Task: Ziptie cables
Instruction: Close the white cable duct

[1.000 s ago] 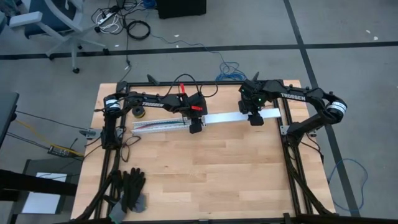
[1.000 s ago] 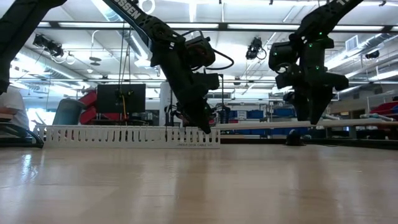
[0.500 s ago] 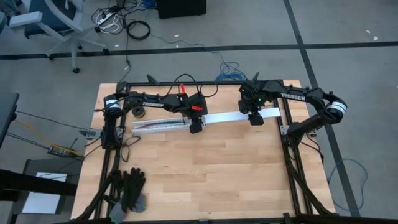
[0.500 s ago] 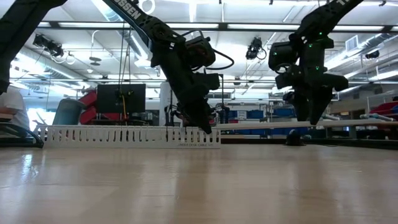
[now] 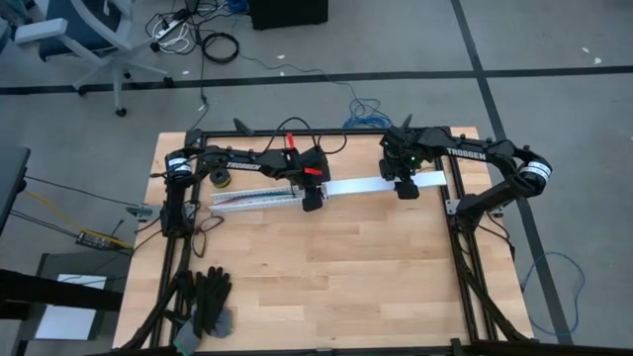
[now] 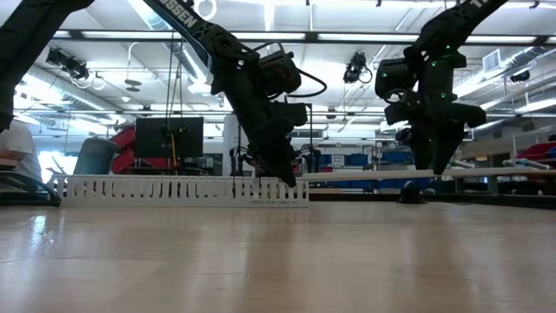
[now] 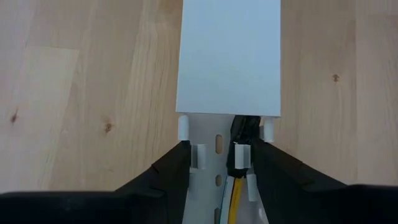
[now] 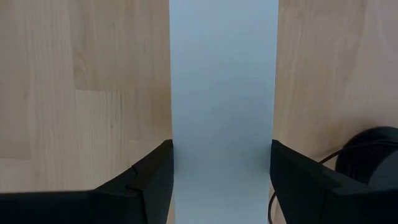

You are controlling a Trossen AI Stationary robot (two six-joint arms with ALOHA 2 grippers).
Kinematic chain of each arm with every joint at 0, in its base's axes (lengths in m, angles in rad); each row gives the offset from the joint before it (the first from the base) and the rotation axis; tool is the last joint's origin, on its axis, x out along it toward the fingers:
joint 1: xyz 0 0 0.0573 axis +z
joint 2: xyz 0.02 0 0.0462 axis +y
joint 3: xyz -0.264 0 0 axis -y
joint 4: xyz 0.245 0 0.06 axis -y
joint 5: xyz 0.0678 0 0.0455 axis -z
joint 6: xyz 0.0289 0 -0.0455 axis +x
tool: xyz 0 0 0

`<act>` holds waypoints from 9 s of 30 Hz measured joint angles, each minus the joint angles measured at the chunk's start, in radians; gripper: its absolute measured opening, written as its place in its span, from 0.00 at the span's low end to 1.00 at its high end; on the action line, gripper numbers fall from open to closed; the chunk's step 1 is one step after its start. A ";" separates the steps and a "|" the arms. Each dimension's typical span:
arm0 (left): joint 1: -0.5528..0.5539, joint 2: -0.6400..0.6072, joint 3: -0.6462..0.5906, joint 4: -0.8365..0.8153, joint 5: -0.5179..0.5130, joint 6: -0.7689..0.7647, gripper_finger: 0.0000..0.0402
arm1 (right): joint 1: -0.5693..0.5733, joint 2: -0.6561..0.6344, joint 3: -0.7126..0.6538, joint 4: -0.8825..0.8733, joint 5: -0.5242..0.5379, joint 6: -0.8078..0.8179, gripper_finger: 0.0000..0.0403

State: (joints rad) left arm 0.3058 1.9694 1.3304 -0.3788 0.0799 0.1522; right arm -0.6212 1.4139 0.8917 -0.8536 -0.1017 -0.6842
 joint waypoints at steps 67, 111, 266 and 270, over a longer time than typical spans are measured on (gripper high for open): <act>-0.001 0.000 0.091 -0.105 -0.013 -0.041 0.71 | 0.002 -0.001 0.002 0.051 -0.070 0.087 0.64; -0.001 0.000 0.089 -0.154 0.142 -0.112 0.91 | 0.176 0.000 0.001 0.500 -0.171 0.347 0.52; -0.679 -0.193 -0.384 -0.409 -0.766 -1.456 0.85 | 0.380 -0.515 -0.543 0.936 0.027 1.016 0.32; -0.664 -0.271 -0.448 -0.341 -0.774 -1.318 0.85 | 0.417 -0.515 -0.543 0.938 0.075 1.079 0.32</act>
State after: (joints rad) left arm -0.3583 1.6986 0.8822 -0.7200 -0.6945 -1.1661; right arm -0.2038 0.8986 0.3489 0.0845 -0.0267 0.3945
